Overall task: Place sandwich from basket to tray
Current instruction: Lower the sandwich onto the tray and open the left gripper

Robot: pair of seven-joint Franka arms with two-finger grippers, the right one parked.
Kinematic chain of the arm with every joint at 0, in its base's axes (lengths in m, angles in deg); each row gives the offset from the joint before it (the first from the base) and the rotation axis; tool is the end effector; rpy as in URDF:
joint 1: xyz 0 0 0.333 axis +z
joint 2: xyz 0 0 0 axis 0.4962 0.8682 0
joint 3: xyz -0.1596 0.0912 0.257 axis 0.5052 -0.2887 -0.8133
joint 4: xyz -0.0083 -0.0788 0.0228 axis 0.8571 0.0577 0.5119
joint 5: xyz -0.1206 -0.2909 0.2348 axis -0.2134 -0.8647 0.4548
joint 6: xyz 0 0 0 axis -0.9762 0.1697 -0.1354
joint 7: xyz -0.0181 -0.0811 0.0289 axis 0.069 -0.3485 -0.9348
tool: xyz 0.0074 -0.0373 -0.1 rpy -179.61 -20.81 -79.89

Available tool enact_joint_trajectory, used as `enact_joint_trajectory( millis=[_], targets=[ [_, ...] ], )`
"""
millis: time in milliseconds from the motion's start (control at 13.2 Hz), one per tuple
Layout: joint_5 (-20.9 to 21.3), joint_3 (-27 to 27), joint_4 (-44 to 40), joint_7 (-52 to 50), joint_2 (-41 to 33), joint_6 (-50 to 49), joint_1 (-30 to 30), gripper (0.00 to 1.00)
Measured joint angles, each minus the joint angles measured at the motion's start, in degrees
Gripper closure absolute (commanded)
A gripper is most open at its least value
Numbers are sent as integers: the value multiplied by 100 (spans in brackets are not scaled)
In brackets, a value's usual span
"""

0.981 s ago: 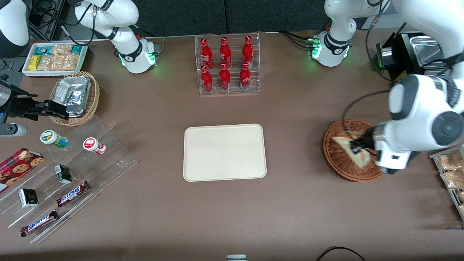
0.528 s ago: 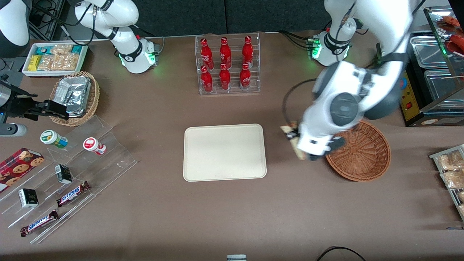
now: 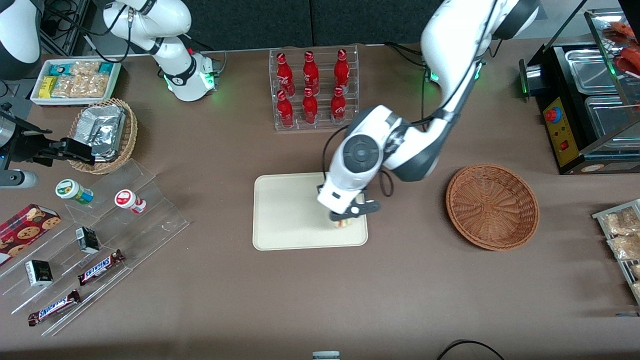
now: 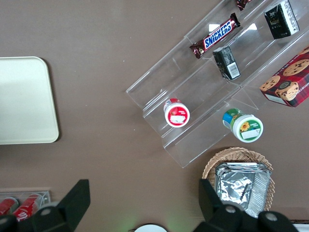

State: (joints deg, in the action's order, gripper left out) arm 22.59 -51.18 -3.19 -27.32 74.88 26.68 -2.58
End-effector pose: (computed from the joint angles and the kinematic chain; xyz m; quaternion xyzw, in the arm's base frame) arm 0.5532 -0.4759 0.3450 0.9923 0.0812 -0.0854 0.0393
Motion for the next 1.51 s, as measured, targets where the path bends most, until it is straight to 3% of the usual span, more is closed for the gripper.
enact_joint_trajectory(
  millis=[226,679,755,906,1283,1509],
  targets=[
    [1,2,-15,606,310,70,-202,97],
    [157,-83,-45,675,960,735,-299,96],
    [180,-91,-45,675,1018,821,-299,85],
    [286,-99,-46,577,1093,901,-299,0],
    [410,-97,-70,410,1077,914,-344,0],
    [421,-122,-231,372,727,-49,-308,0]
  ],
)
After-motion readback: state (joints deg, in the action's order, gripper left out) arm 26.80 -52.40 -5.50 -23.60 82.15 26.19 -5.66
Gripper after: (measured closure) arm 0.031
